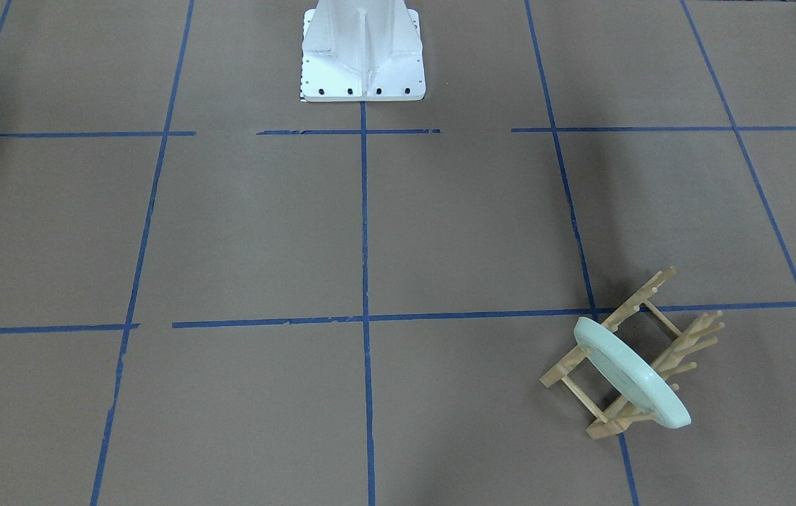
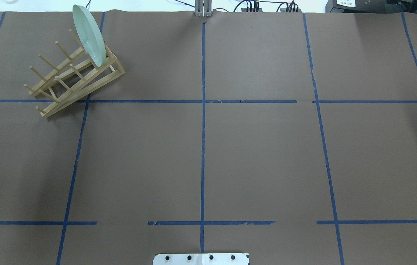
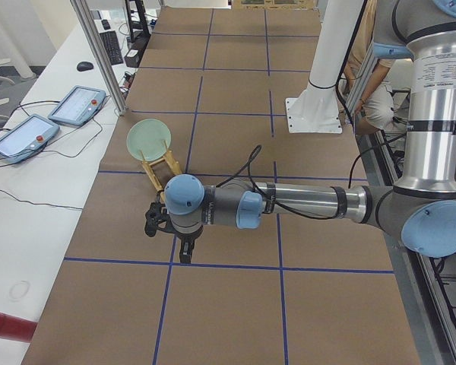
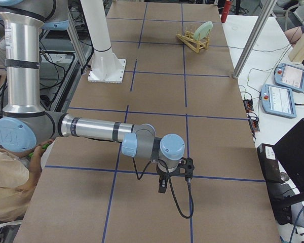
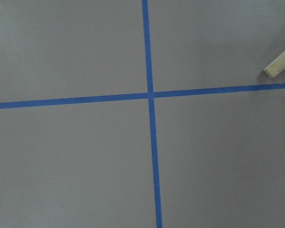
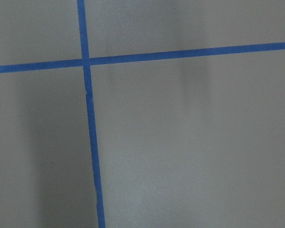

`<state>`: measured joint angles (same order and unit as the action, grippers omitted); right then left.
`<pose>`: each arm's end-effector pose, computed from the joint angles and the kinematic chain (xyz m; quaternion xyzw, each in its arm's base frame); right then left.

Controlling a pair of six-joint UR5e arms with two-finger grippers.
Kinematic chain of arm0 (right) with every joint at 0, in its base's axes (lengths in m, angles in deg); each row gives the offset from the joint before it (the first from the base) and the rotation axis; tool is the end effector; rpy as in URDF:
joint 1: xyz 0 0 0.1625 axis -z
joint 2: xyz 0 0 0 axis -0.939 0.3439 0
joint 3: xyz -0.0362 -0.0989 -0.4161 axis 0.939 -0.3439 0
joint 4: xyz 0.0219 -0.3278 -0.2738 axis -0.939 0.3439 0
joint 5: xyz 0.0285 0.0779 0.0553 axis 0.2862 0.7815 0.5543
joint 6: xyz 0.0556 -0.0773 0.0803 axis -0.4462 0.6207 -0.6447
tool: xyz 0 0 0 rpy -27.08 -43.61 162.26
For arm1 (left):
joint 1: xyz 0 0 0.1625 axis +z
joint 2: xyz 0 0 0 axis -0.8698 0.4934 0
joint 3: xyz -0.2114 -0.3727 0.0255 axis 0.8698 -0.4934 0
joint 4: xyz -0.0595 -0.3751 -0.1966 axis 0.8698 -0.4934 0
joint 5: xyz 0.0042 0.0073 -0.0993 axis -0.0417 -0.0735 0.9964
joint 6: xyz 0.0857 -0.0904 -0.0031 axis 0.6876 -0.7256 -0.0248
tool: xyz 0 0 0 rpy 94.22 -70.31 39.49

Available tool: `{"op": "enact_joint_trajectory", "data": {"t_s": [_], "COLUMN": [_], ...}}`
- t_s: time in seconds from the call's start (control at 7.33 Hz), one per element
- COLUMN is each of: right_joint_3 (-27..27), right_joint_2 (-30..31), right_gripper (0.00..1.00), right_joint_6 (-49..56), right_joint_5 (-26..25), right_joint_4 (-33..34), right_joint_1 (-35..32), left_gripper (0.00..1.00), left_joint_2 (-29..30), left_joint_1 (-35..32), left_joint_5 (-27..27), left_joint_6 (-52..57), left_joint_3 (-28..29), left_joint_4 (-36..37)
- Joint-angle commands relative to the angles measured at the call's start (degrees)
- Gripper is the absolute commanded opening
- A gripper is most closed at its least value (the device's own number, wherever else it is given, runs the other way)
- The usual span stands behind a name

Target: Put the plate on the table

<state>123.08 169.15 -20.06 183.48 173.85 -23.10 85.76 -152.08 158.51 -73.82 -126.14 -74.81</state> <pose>0.0732 -0.4664 0.7191 -0.0385 -0.3651 0.0369 0.9294 -0.0506 -0.5118 0.6261 0.0687 0.4365 -0.0314 0.8965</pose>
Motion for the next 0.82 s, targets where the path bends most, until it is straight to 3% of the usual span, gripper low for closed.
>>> {"op": "enact_joint_trajectory", "data": {"t_s": [0.0,0.14,0.55,0.68], "right_joint_3": [0.0,0.0,0.0,0.0], "right_joint_2": [0.0,0.1,0.1,0.1], "right_gripper": [1.0,1.0,1.0,1.0], "right_joint_6": [0.0,0.0,0.0,0.0], "right_joint_5": [0.0,0.0,0.0,0.0], "right_joint_4": [0.0,0.0,0.0,0.0], "right_joint_1": [0.0,0.0,0.0,0.0], "left_gripper": [1.0,1.0,1.0,1.0], "left_joint_2": [0.4,1.6,14.4,19.0], "left_joint_1": [4.2,6.5,10.7,15.5], "left_joint_5": [0.6,0.6,-0.7,-6.7], "left_joint_6": [-32.6,-43.8,-75.4,-84.6], "left_joint_3": [1.2,1.8,11.0,13.5], "left_joint_4": [-21.8,-28.9,-45.9,-50.0]}}
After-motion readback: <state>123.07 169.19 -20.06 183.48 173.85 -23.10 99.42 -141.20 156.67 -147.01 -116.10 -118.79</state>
